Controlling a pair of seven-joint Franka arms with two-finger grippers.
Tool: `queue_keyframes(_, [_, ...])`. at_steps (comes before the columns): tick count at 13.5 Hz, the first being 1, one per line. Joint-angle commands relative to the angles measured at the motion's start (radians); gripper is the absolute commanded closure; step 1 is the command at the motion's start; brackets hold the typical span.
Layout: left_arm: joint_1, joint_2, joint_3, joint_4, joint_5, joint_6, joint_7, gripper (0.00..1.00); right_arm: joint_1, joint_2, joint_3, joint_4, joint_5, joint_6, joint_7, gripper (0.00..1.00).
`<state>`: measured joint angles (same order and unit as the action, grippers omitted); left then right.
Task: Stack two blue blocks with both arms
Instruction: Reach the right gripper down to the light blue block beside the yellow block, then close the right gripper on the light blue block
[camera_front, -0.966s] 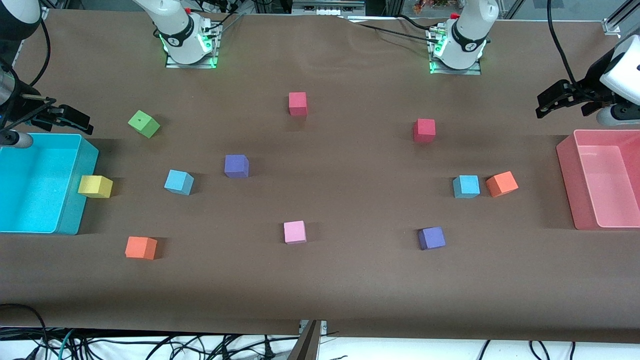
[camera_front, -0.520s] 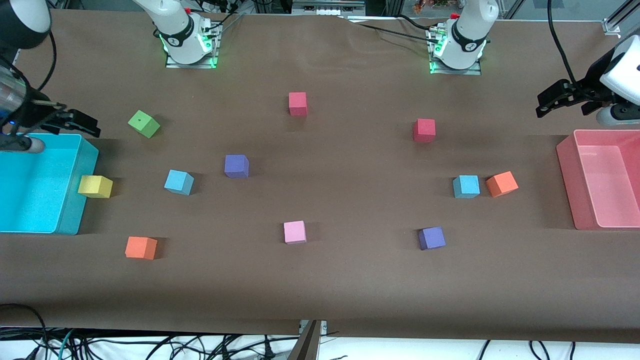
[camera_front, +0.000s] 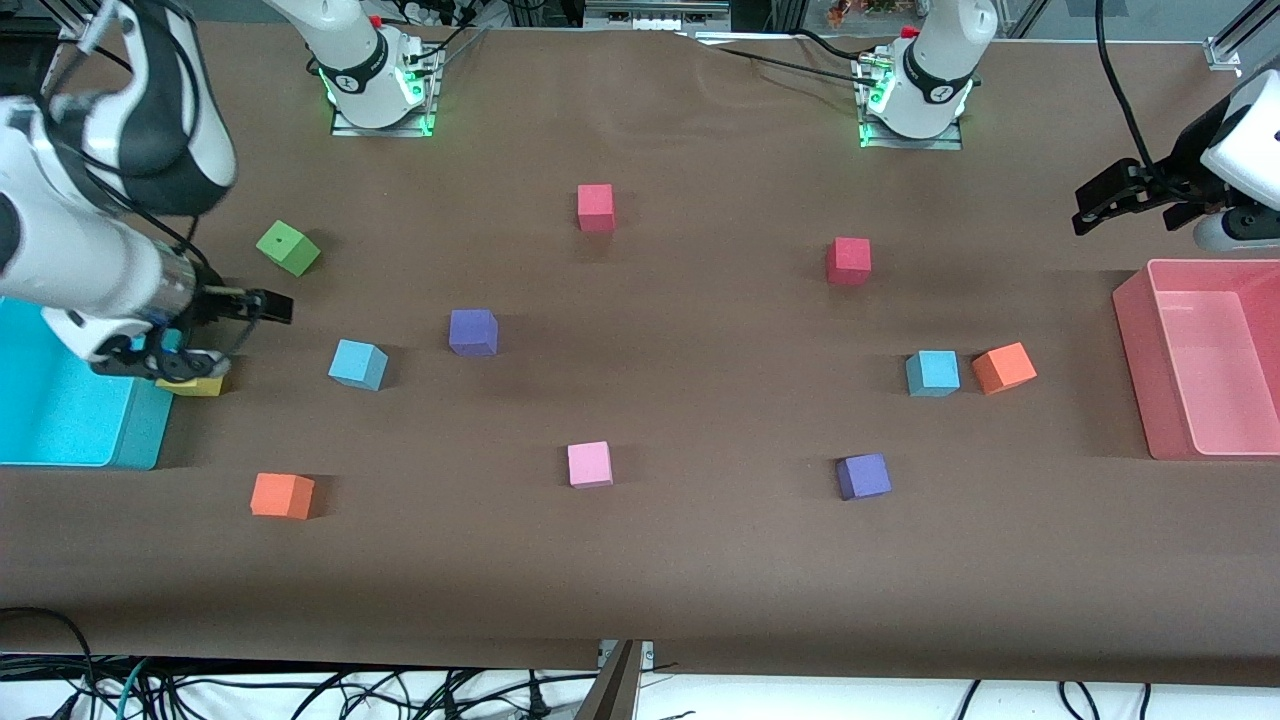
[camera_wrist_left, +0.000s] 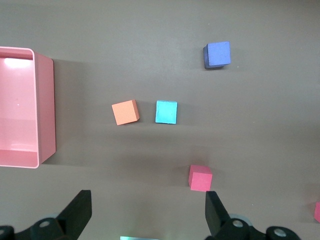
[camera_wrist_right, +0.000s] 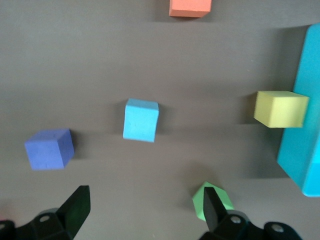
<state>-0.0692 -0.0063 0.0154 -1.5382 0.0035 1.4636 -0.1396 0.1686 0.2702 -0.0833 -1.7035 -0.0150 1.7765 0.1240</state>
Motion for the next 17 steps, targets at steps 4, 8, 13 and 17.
queue_keyframes(4, [0.000,0.008,-0.005,0.021,0.019,-0.022,0.011,0.00,0.009,0.113,0.000,-0.043,0.072,0.170,0.068,0.00])
queue_keyframes(8, [0.002,0.014,-0.003,0.020,0.021,-0.019,0.014,0.00,0.008,0.122,0.002,-0.197,0.072,0.378,0.068,0.00])
queue_keyframes(13, [0.003,0.012,-0.005,-0.005,0.021,0.007,0.020,0.00,0.009,0.126,0.002,-0.283,0.072,0.477,0.068,0.00])
queue_keyframes(17, [0.006,0.005,-0.005,-0.037,0.024,0.032,0.020,0.00,0.009,0.149,0.003,-0.295,0.072,0.501,0.068,0.00])
